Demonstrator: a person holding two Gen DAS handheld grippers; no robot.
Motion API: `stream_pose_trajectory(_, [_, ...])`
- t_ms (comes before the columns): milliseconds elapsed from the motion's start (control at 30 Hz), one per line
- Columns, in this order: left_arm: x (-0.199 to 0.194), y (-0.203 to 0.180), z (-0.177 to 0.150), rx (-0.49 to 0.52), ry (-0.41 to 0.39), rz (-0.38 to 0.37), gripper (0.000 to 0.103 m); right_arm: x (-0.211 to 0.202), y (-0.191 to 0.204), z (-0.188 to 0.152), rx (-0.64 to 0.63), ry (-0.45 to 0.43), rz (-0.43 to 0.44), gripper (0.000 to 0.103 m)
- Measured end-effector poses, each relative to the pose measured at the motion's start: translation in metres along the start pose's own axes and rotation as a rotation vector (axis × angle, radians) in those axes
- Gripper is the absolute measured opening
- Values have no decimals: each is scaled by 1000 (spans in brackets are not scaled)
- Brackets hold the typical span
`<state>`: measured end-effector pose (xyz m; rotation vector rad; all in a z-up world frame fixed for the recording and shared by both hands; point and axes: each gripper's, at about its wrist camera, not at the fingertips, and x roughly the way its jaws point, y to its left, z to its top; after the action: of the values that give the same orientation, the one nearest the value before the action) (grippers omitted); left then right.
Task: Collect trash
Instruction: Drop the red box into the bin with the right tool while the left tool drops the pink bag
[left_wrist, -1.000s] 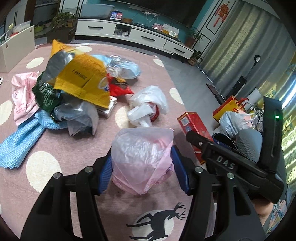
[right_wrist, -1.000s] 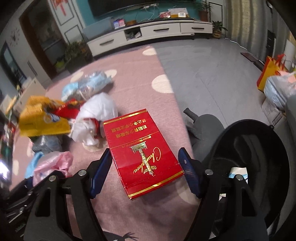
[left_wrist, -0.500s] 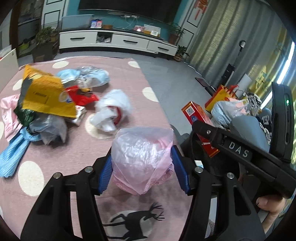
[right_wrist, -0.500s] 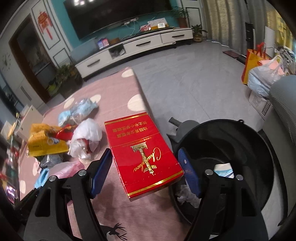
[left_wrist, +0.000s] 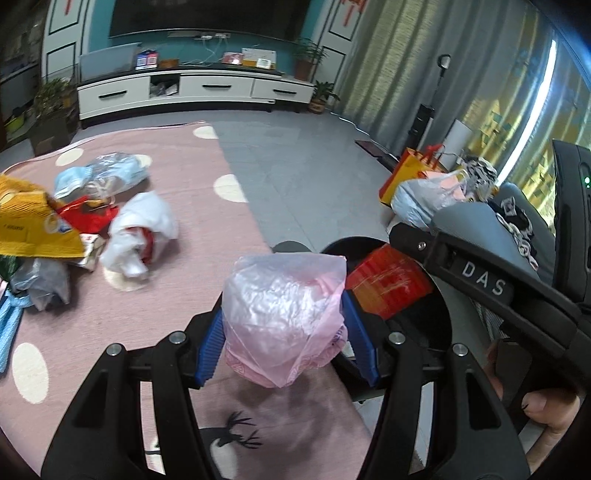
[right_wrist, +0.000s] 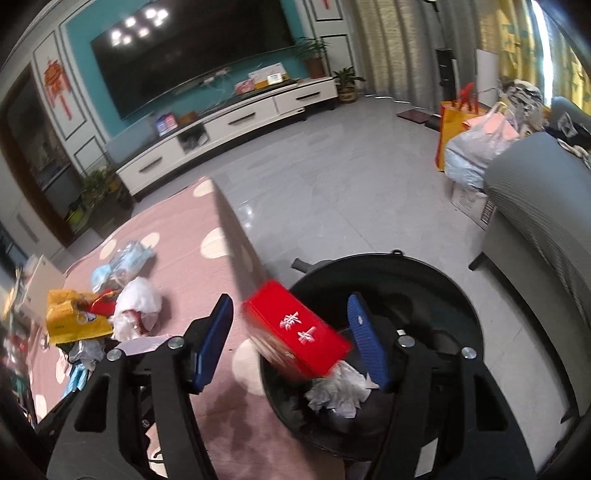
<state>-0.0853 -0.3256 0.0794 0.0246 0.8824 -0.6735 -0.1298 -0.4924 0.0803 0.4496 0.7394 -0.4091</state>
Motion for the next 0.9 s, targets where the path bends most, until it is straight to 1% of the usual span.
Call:
stream_pose_trajectory(33, [2,-2,-1,7,3,-6,60,0,-4,0,3,0,-1,63])
stream_pose_trajectory(67, [4,-6,0,11,7,-8,60,2,-7,-1,0,7,-1,58])
stream_pose_trajectory(133, [8,-9,-1,8,14,-12,60,7,-9,-1,9,29,12,55])
stream_pose_trajectory(200, [12,-11,-1,1,25,-22,60,12,-15,-1,22,50,29,55])
stream_pose_trajectory(267, [17,-15,0,6,35,-34,60,11,-21,0,41,44,13,55])
stream_pose_trajectory(433, [31,-29,-2,29,62,-80,60,6,-32,-1,75,34,6,55])
stream_pose_trajectory(633, [51,-53,-3,70,98,-129,60,1,-53,0,125,15,-42,55])
stream_pose_trajectory(700, [58,-60,-4,83,112,-149,60,-1,-64,0,152,9,-70,55])
stream_pose_trajectory(900, [82,-78,-13,120,170,-177,60,-6,-93,-3,219,1,-143,55])
